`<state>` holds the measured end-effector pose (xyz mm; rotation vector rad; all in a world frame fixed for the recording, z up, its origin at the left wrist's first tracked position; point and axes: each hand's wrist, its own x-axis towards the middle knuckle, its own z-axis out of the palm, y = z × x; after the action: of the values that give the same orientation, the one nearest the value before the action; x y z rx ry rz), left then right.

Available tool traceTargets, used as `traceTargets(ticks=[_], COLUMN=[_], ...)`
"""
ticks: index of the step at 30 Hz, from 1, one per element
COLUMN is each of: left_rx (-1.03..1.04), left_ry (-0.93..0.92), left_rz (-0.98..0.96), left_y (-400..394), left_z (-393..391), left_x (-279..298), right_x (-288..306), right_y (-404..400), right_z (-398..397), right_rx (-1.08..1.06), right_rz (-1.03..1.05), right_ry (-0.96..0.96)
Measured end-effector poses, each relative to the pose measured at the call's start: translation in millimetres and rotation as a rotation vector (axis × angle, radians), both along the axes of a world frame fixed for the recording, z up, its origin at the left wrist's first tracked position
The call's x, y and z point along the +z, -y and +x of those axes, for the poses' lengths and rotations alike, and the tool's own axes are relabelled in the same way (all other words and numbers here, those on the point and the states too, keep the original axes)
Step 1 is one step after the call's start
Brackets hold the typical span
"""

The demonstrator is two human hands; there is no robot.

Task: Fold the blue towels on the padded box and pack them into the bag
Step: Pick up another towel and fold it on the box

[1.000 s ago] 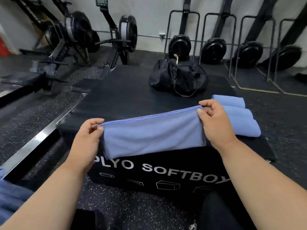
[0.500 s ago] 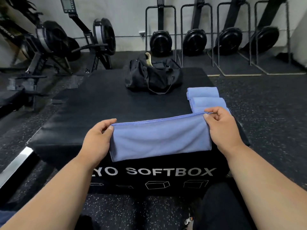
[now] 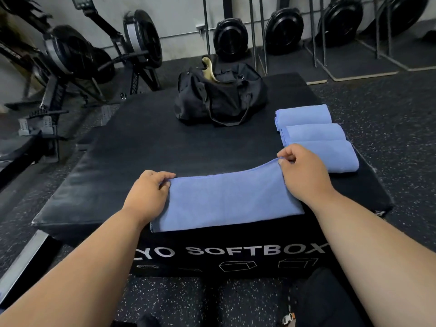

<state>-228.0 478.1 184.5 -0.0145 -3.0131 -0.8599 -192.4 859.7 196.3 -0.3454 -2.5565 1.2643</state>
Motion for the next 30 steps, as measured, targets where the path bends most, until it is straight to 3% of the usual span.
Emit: traceTargets(ticks=[12,22,30], left_rx=[-0.146,0.021,0.106], left_ry=[-0.037,0.034,-0.039], left_rz=[-0.112,0.021,0.030], left_y=[0.8,8.3,10.1], left_z=[-9.7,-1.6,-1.9], left_x=[10.2,16.8,20.3], right_x=[-7.8,-14.5,-12.4], right_y=[-5.0,-0.9,7.6], right_z=[5.8,2.5,-4.6], right_rx=[-0.043,-0.057,-0.090], right_rz=[0.025,0.106,0.159], right_ry=[-0.015,-0.004,0.012])
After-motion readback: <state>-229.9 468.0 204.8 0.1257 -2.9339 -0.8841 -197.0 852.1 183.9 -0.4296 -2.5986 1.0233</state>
